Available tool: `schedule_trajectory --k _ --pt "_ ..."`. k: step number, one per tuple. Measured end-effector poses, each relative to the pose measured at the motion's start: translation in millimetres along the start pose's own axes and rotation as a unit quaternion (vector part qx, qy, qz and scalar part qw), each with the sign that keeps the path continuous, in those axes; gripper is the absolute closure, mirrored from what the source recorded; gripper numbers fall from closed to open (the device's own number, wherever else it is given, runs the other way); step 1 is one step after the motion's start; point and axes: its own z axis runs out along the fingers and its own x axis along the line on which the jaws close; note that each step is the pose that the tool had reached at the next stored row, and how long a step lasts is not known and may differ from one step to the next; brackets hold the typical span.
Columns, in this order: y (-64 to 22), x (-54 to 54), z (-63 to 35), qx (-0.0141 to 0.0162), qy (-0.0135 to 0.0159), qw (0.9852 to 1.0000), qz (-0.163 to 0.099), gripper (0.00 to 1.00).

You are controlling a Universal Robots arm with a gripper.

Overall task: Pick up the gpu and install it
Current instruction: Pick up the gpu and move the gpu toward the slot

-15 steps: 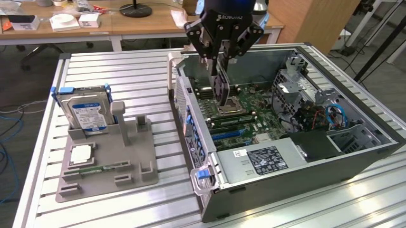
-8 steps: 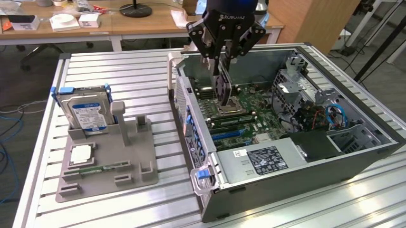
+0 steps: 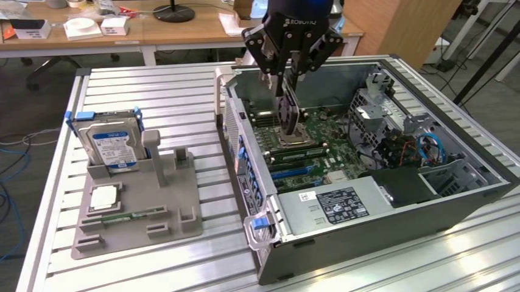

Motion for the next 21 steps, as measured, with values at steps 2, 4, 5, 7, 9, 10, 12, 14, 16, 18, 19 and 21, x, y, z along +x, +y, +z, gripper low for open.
schedule_trajectory --k 2,4,5,7,9,10,12,14,16,18,19,21 --pt "0.1 -1.0 0.0 0.0 0.0 1.0 0.0 0.74" --pt "0.2 -2.1 0.0 0.0 0.0 1.0 0.0 0.74" --pt "0.2 -2.6 0.1 0.0 0.0 1.0 0.0 0.74" --pt "0.3 -3.7 0.1 0.0 0.0 1.0 0.0 0.74" --pt "0.4 -4.8 0.1 0.0 0.0 1.0 0.0 0.74" --pt "0.4 -5.3 0.1 0.0 0.0 1.0 0.0 0.74" --pt "0.5 -6.3 0.1 0.0 0.0 1.0 0.0 0.74" --pt "0.6 -7.4 0.2 0.0 0.0 1.0 0.0 0.74" --pt "0.6 -8.5 0.2 0.0 0.0 1.0 0.0 0.74" --pt "0.7 -9.5 0.2 0.0 0.0 1.0 0.0 0.74" --pt "0.8 -10.1 0.2 0.0 0.0 1.0 0.0 0.74" --pt "0.8 -11.2 0.3 0.0 0.0 1.0 0.0 0.74"
